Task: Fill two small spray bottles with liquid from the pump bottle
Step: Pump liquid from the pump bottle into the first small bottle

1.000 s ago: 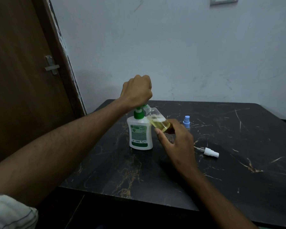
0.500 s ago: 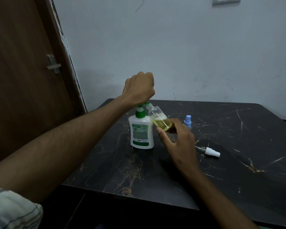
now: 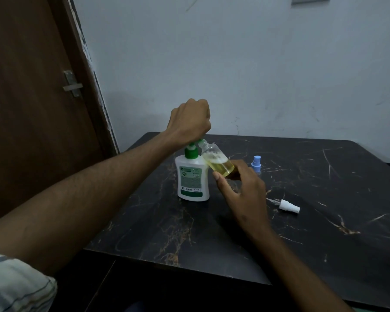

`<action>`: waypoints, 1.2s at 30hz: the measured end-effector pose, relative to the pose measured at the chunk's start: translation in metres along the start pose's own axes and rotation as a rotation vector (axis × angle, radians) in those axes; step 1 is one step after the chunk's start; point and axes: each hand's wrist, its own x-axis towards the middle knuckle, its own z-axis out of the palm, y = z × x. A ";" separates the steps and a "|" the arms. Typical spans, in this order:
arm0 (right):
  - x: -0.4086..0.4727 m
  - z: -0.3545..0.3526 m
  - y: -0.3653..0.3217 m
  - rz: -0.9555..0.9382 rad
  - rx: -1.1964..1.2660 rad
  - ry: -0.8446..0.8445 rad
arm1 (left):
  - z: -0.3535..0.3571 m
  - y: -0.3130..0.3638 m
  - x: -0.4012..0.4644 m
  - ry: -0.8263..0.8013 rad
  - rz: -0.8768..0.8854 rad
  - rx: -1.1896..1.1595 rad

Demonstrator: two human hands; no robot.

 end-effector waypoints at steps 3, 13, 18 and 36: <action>0.000 0.000 -0.002 0.003 0.001 0.002 | -0.002 0.001 0.002 0.006 0.016 0.020; 0.001 -0.001 -0.004 0.008 -0.028 -0.006 | -0.004 0.001 0.004 -0.004 0.046 0.038; 0.001 -0.001 -0.005 0.009 -0.026 -0.011 | -0.001 0.000 0.007 0.002 0.036 0.027; 0.000 -0.002 -0.003 0.031 -0.017 -0.024 | 0.001 -0.003 0.009 0.001 0.063 0.040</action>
